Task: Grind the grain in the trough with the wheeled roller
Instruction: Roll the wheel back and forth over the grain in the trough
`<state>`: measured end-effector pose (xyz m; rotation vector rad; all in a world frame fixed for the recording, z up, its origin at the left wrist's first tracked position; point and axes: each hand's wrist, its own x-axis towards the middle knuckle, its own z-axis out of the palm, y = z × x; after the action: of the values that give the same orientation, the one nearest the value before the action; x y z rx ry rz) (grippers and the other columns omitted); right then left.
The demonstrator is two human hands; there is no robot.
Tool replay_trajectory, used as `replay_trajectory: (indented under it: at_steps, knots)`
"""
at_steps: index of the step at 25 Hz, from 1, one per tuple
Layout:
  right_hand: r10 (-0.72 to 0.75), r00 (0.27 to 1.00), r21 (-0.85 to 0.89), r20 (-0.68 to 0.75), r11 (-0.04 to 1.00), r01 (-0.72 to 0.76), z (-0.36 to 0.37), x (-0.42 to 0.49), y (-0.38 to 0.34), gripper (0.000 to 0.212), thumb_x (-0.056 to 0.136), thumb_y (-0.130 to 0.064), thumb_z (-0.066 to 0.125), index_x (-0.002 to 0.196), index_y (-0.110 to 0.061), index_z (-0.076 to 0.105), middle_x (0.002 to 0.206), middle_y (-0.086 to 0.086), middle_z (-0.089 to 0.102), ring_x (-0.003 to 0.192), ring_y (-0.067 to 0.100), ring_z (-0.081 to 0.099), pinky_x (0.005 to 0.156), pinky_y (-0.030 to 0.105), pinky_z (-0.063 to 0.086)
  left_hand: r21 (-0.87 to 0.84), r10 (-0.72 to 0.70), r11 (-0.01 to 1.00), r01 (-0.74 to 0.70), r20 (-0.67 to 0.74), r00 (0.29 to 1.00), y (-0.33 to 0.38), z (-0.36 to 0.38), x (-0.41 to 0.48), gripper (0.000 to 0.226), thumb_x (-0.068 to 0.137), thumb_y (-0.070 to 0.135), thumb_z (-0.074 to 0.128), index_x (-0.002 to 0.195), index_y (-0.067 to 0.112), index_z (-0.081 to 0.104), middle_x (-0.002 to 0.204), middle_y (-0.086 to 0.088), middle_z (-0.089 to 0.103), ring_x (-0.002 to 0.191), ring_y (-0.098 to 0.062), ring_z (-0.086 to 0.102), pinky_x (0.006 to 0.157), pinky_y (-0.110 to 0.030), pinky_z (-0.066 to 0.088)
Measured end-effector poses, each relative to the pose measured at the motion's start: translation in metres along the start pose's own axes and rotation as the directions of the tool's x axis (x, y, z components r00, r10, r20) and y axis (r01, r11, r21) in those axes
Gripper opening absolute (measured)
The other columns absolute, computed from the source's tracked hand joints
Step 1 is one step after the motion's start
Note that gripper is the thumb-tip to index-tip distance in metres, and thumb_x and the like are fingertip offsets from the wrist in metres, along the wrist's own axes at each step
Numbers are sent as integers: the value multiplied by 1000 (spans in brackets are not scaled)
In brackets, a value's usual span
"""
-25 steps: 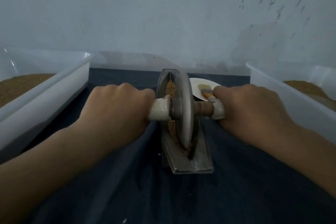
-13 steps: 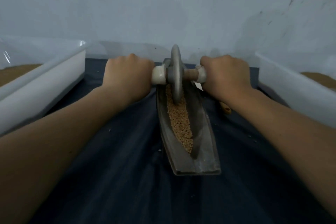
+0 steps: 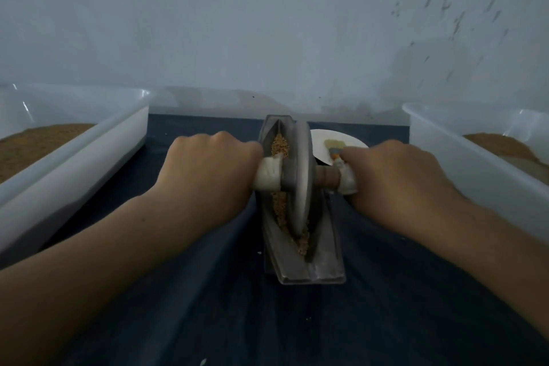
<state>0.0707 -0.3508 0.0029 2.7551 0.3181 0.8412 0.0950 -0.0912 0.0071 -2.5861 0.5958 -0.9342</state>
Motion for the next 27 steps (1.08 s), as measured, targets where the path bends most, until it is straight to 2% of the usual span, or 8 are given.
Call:
replay_trajectory:
  at_steps: [3,5,9,13,16,20,24,27]
  knots:
    - [68,997,44,32,997,-69,35,37,-3,19,80,-35,67,82,-29,49,66,-4,42,61,25,42,51,29,26,23,-64,998,64,-30,998,4,30,33,13,86,27,59,83,27,46,63,-1,37,58,-27,52,49,-30,24]
    - [105,994,111,12,988,-106,55,62,-1,18,83,-39,67,83,-30,52,73,0,54,69,28,52,55,32,35,20,-98,995,98,-17,995,1,41,58,5,86,21,58,89,24,58,69,-5,48,68,-33,62,52,-33,30]
    - [108,992,119,-62,988,-101,73,86,4,23,81,-31,66,75,-29,45,64,-3,45,60,25,46,48,24,23,-24,-119,993,120,21,993,-8,52,81,7,84,19,60,91,20,61,64,-1,34,61,-30,48,56,-35,34]
    - [54,997,60,-57,997,-50,50,64,-2,25,76,-32,71,79,-30,46,67,-3,52,61,27,51,48,24,20,-75,-110,991,111,6,994,-5,46,46,9,86,29,59,86,24,52,68,-1,44,65,-32,57,53,-33,30]
    - [12,997,26,-72,1000,-10,20,24,-8,31,73,-29,70,75,-30,40,57,-10,33,54,23,38,47,24,13,-73,-54,996,51,-35,998,-2,21,6,27,83,34,60,77,27,34,59,6,25,48,-22,31,47,-27,15]
    - [-22,997,50,-70,998,25,-9,-17,-1,19,77,-39,67,79,-26,53,59,-5,50,52,30,51,44,27,33,-79,32,996,-36,-47,998,-6,-15,-22,42,68,35,70,73,28,29,55,10,16,44,-16,17,50,-20,4]
    - [4,997,-13,-74,1000,-5,3,-4,0,22,74,-38,70,79,-27,52,60,-3,51,52,29,50,46,24,20,-31,-38,999,37,-40,998,-3,3,-8,43,70,36,72,69,30,29,54,9,21,44,-12,12,48,-21,8]
    - [59,998,-13,-38,998,-59,30,41,-3,29,76,-35,71,74,-32,41,63,-4,50,59,28,53,47,25,21,-33,-142,989,142,11,990,-5,39,20,26,82,35,62,71,30,39,60,6,32,50,-17,30,50,-29,23]
